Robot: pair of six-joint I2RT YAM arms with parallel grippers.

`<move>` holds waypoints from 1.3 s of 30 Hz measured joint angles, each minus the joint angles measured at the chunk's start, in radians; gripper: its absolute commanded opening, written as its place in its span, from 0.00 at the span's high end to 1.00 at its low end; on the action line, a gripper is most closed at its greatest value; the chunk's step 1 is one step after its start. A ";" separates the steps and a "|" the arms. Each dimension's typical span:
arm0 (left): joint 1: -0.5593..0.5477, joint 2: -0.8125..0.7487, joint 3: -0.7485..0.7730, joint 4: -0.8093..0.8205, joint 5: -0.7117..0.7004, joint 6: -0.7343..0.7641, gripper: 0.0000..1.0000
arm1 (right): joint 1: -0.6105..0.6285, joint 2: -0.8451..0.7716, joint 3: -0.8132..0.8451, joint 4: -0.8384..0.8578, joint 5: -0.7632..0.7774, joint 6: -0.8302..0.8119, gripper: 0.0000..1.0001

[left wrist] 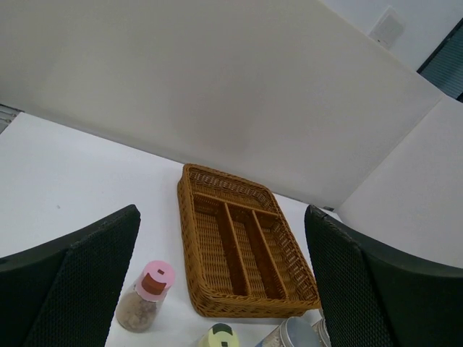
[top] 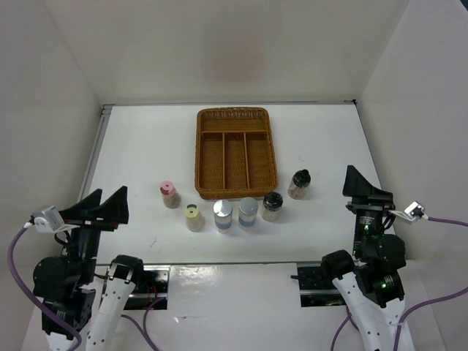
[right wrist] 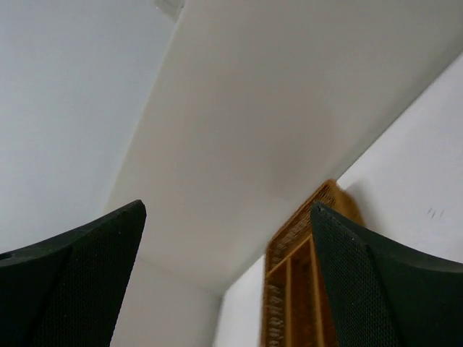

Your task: Organize the condiment bottles

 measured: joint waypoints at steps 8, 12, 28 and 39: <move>0.000 0.000 0.028 -0.014 0.040 0.015 0.00 | -0.001 0.000 -0.047 -0.069 -0.005 0.284 0.02; -0.006 0.000 0.037 -0.014 0.103 0.034 0.00 | 0.000 0.000 -0.047 -0.037 -0.054 0.195 0.02; -0.018 0.908 0.364 -0.237 0.187 0.168 0.00 | 0.008 0.700 0.469 -0.109 -0.197 -0.187 0.02; -0.019 1.122 0.327 -0.372 0.043 0.160 0.00 | -0.016 0.982 0.549 -0.310 -0.276 -0.355 0.02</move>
